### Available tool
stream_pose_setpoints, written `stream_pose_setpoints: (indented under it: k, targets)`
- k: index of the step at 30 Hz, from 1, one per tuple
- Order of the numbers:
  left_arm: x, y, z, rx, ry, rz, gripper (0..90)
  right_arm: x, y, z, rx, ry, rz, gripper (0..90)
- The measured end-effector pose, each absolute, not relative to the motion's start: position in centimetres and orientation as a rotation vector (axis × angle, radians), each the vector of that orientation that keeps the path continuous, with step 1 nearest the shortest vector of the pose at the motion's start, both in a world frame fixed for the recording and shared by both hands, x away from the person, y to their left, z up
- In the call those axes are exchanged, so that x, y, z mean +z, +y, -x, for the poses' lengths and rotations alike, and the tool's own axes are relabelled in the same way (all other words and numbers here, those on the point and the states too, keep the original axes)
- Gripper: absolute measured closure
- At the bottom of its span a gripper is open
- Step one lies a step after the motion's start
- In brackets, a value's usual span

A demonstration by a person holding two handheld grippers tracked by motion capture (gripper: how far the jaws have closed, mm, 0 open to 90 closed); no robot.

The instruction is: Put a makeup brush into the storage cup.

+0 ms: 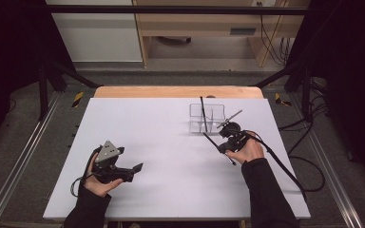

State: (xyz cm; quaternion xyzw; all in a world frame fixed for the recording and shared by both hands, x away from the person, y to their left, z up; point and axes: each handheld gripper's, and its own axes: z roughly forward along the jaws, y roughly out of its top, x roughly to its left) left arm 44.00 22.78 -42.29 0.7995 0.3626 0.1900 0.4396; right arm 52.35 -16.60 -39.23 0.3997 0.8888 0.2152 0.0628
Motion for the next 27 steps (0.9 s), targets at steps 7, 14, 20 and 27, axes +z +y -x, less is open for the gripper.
stream_pose_setpoints:
  k: [7, 14, 20, 27]
  targets:
    - [-42.2, 22.6, -43.9, 0.472, 0.891, -1.99, 7.0, -37.8, -14.7, -50.7, 0.711, 2.777, -1.031, 84.5]
    - [-42.2, 22.5, -43.9, 0.467, 0.876, -2.0, 7.0, -37.2, -13.3, -50.0, 0.763, 2.836, -0.931, 84.5]
    - [-42.1, 22.3, -43.8, 0.465, 0.856, -2.013, 6.9, -36.8, -12.3, -49.6, 0.79, 2.875, -0.863, 84.5]
    - [-41.9, 21.9, -43.7, 0.471, 0.821, -2.024, 6.9, -36.8, -11.4, -48.8, 0.815, 2.91, -0.793, 84.5]
